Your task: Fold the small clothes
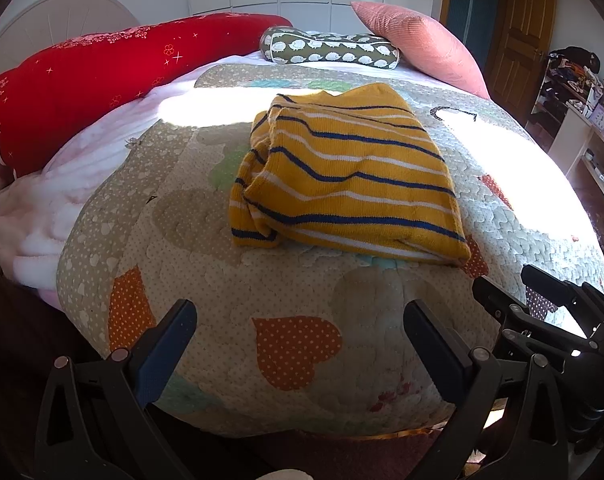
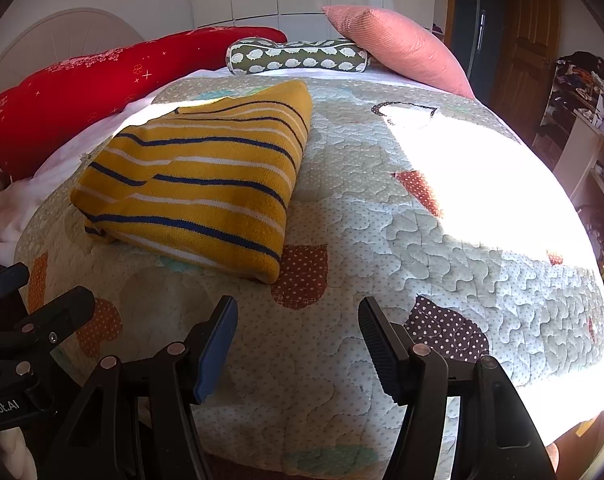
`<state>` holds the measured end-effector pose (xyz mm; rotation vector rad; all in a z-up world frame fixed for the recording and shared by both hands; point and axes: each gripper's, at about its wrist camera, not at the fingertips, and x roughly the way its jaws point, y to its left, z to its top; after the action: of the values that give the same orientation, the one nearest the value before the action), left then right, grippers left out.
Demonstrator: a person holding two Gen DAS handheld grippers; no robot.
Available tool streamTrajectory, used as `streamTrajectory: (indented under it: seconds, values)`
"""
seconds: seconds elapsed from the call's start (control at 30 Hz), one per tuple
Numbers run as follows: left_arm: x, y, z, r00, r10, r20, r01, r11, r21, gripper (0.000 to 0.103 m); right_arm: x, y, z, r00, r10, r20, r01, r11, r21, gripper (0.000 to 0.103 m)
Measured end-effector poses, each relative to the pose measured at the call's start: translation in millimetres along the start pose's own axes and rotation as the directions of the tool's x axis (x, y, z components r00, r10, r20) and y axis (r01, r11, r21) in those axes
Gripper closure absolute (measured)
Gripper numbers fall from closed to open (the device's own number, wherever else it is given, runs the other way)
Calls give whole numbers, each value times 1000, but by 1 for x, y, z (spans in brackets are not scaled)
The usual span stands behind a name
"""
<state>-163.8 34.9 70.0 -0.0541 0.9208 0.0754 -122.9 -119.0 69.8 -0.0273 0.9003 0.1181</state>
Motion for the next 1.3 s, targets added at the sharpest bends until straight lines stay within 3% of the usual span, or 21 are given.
streamTrajectory:
  seconds: [1.3]
  values:
    - [4, 0, 0, 1000, -10, -22, 10, 1000, -15, 0, 2, 4, -2, 1000, 11, -8, -11, 1000, -1, 35]
